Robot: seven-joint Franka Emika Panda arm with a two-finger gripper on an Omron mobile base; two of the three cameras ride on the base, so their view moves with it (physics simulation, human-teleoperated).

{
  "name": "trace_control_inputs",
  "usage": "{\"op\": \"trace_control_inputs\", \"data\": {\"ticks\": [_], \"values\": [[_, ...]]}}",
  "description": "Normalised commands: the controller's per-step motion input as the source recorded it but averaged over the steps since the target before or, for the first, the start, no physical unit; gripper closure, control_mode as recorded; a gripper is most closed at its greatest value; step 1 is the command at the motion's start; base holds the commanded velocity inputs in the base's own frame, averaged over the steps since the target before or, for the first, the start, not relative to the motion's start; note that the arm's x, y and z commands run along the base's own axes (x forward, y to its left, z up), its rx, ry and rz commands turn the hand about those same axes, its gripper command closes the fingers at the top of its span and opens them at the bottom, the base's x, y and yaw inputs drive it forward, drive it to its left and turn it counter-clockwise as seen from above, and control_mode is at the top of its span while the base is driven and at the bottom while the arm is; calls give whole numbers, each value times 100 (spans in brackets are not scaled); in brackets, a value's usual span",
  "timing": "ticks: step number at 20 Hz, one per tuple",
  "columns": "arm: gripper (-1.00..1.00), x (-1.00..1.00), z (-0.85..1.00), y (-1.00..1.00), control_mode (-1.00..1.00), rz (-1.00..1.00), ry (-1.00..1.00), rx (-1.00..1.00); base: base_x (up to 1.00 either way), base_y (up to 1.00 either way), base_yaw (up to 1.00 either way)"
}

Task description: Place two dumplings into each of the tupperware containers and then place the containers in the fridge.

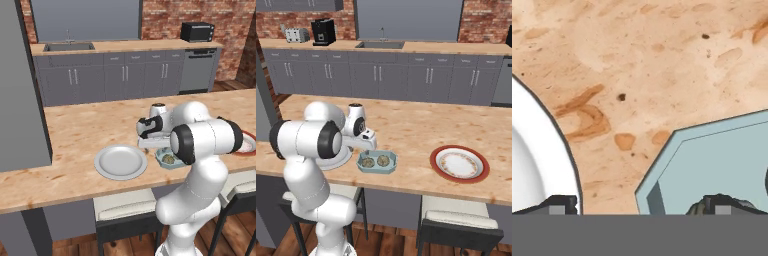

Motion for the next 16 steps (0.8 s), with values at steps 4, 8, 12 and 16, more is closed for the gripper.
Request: {"op": "trace_control_inputs", "data": {"ticks": [4, 8, 12, 16], "values": [[-100, 4, -14, 5, -100, 0, 1, 0, 0, 0, 0], [-100, 0, -16, 0, -100, 0, 3, 0, 0, 0, 0], [-100, -3, -13, 0, -100, 0, 5, 0, 0, 0, 0], [-100, -3, -18, 0, -100, 0, 5, 0, 0, 0, 0]]}}
